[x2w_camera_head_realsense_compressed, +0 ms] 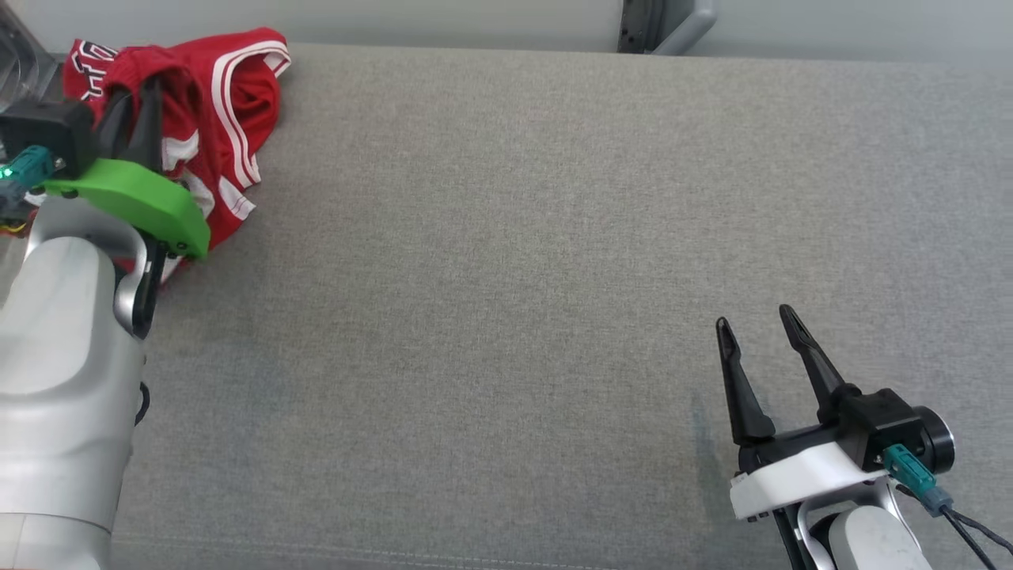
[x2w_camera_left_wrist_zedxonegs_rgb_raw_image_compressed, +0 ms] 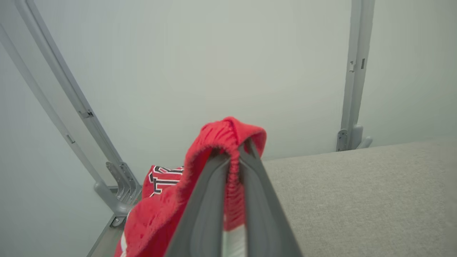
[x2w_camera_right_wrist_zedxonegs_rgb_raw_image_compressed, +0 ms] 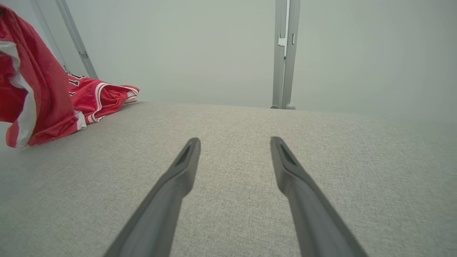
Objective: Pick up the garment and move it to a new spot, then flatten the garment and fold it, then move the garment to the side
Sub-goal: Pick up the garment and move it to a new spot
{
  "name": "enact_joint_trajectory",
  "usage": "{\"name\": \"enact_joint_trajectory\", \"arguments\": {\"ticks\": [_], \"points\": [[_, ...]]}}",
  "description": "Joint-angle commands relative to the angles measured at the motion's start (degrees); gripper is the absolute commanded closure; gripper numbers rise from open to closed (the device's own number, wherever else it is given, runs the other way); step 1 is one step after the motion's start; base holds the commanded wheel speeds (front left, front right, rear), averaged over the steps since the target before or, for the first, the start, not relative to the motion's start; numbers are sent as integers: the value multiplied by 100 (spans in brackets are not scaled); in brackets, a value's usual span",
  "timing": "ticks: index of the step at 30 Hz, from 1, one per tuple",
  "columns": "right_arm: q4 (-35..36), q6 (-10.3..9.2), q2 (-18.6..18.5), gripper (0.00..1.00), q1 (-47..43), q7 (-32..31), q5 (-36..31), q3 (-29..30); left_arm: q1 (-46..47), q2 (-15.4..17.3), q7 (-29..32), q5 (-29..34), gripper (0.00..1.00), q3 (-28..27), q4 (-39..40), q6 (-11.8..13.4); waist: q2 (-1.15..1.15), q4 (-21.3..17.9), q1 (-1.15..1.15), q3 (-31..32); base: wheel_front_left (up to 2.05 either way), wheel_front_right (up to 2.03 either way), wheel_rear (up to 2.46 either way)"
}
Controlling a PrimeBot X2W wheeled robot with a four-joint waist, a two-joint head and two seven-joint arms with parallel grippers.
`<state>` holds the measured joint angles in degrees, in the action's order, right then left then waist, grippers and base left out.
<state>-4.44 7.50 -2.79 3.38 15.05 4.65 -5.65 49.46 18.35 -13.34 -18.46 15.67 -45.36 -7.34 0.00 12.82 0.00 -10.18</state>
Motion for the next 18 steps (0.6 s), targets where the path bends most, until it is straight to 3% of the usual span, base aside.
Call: {"name": "enact_joint_trajectory", "arguments": {"ticks": [1,10,18], "points": [[-17,-2,-18,0,-120,24,69,40,65,-15,66,-65,100,114,193,-13,0,-224,0,362,0,0,0],[-56,-2,-17,0,-461,24,230,210,-146,-301,582,-337,100,748,1522,-12,0,-809,0,901,0,0,0],[-82,-2,-17,0,-572,24,281,220,-297,-884,856,-499,100,1078,2106,66,0,-1353,0,1004,0,0,0]]}}
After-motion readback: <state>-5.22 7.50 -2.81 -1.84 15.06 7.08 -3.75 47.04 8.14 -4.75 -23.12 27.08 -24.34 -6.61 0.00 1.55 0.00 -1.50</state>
